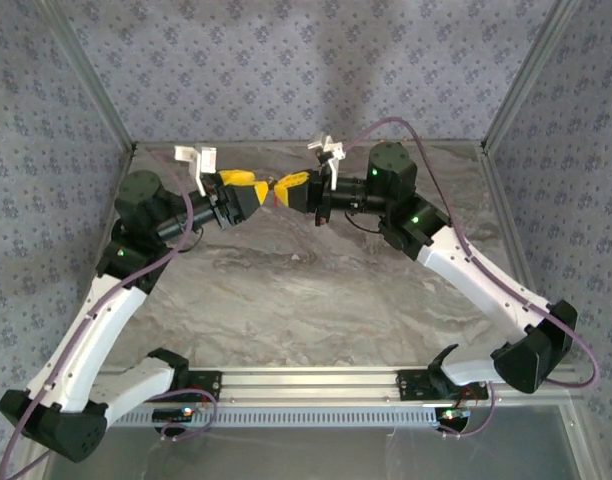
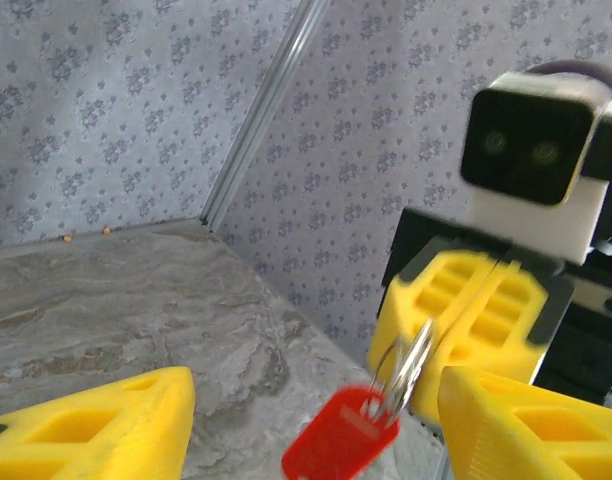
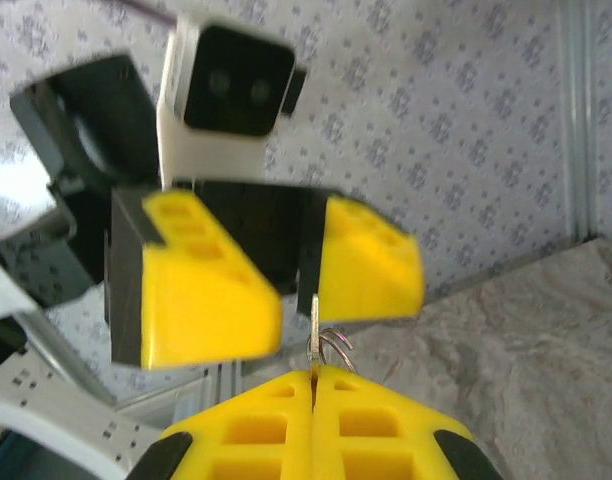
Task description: Remove the keys from the keyring
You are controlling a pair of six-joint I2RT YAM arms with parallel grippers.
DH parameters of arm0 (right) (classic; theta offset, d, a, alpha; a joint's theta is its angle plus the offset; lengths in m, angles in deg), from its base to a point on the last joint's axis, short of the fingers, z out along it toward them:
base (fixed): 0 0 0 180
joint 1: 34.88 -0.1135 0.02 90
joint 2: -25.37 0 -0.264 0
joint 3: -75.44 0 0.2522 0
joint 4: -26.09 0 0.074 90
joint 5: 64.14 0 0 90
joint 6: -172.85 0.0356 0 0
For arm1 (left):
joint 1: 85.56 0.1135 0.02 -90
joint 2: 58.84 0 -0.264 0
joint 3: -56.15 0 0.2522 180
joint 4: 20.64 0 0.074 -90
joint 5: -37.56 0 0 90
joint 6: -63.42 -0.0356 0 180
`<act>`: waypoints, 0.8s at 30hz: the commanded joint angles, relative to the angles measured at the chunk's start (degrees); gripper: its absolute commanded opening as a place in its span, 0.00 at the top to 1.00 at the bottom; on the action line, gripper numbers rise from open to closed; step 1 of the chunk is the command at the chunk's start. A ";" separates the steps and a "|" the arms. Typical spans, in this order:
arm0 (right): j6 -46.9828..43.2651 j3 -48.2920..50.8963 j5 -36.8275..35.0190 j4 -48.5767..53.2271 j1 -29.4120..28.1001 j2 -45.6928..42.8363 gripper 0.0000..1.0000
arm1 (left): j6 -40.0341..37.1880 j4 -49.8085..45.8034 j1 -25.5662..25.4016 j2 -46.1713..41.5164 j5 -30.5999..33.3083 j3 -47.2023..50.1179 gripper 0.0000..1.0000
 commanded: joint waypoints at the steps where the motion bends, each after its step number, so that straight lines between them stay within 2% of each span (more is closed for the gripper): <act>1: -4.79 -3.22 1.98 6.61 -0.05 0.04 1.00 | -5.67 -5.47 -0.56 -0.59 -3.47 -5.69 0.35; 4: -6.65 -6.06 3.30 12.21 -0.04 1.40 1.00 | -7.60 -9.05 -0.64 0.53 -5.05 -8.16 0.37; 11: -7.72 -8.64 4.18 16.00 0.02 2.21 1.00 | -11.59 -16.13 -0.99 2.54 -6.43 -11.49 0.40; 17: -7.61 -10.31 5.02 17.56 0.01 2.90 1.00 | -13.65 -18.49 -1.69 3.58 -7.19 -12.76 0.42; 24: -7.61 -11.13 5.48 18.20 0.03 3.28 1.00 | -14.56 -19.34 -1.73 3.24 -6.15 -13.05 0.49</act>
